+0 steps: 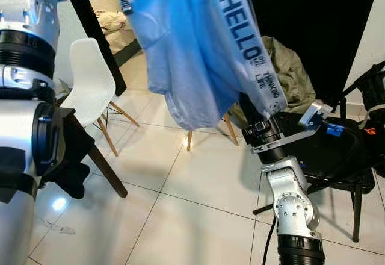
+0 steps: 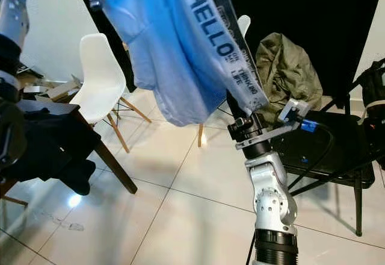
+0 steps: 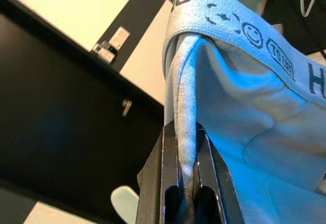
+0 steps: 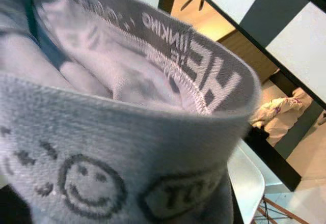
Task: Hang hanger
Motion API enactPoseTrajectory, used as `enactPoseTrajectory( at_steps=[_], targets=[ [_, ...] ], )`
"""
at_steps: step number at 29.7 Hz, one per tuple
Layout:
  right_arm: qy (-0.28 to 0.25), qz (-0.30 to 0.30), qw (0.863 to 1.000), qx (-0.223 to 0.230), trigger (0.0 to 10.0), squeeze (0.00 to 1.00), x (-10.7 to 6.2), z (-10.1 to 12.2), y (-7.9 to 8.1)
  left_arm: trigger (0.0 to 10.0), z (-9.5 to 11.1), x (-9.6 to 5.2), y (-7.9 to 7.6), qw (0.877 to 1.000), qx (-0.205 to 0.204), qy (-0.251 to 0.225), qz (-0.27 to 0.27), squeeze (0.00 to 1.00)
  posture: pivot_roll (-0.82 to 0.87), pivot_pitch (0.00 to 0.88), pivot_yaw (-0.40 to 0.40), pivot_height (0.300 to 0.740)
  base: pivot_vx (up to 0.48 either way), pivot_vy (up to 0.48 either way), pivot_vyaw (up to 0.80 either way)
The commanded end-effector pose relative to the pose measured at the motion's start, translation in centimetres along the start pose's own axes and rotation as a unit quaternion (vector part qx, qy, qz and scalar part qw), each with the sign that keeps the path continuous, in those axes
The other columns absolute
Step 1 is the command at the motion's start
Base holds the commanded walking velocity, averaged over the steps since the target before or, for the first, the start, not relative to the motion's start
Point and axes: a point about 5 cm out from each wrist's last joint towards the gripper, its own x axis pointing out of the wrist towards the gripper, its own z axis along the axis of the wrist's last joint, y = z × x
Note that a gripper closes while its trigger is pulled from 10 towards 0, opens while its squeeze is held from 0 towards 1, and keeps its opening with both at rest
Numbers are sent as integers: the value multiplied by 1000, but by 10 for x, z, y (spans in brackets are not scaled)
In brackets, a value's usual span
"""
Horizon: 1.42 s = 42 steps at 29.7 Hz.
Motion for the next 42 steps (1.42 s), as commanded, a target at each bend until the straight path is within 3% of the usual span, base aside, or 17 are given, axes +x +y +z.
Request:
enactPoseTrajectory(
  at_steps=[1,7,11,12,14,15,16,17,18,19,23,26,31,34,37,42],
  targets=[
    [-7,4,1000,5,0,0,1,2,1,10000,-6,-18,4,999,-2,19,27,0,2,24,167,740,0,0,0],
    [12,28,999,-27,0,0,-3,15,2,10000,-55,-55,-22,993,-46,95,47,0,-3,41,163,740,0,0,0],
    [23,35,999,-34,0,0,-5,15,3,10000,-62,-61,-27,992,-55,102,49,0,-3,41,163,740,0,0,0],
    [83,59,992,-71,0,0,-14,11,3,10000,-81,-76,-50,988,-105,98,52,0,-12,57,153,740,0,0,0],
    [155,81,979,-105,0,0,-23,3,3,10000,-98,-91,-85,983,-160,84,41,0,-13,65,142,740,0,0,0],
    [155,81,979,-105,0,0,-23,3,3,10000,-98,-91,-85,983,-160,84,41,0,-13,65,142,740,0,0,0],
    [207,96,966,-124,0,0,-29,-6,3,10000,-106,-100,-117,978,-192,77,33,0,-12,72,129,740,0,0,0],
    [207,96,966,-124,0,0,-29,-6,3,10000,-106,-100,-117,978,-192,77,33,0,-12,72,129,740,0,0,0],
    [240,95,957,-135,0,0,-33,-13,1,10000,-106,-106,-140,975,-208,72,24,0,-9,76,124,740,0,0,0],
    [249,92,954,-137,0,0,-34,-14,0,10000,-104,-107,-147,975,-212,69,19,0,-7,77,119,740,0,0,0],
    [251,80,955,-137,0,0,-34,-15,-4,10000,-99,-112,-157,972,-227,62,2,0,-2,82,109,740,0,0,0],
    [243,64,958,-136,0,0,-31,-12,-8,10000,-85,-124,-174,964,-257,60,-39,0,7,87,102,740,0,0,0],
    [236,50,961,-134,0,0,-29,-6,-13,10000,-73,-138,-180,958,-270,78,-58,0,18,92,89,740,0,0,0],
    [231,33,963,-138,0,0,-29,-1,-21,10000,-67,-148,-183,957,-266,105,-47,0,19,93,87,740,0,0,0],
    [214,5,966,-146,0,0,-29,14,-34,10000,-75,-168,-190,956,-244,165,-15,0,16,94,88,740,0,0,0],
    [208,-3,966,-150,0,0,-31,25,-42,10000,-82,-182,-198,950,-246,193,11,0,17,95,86,740,0,0,0]
  ],
)
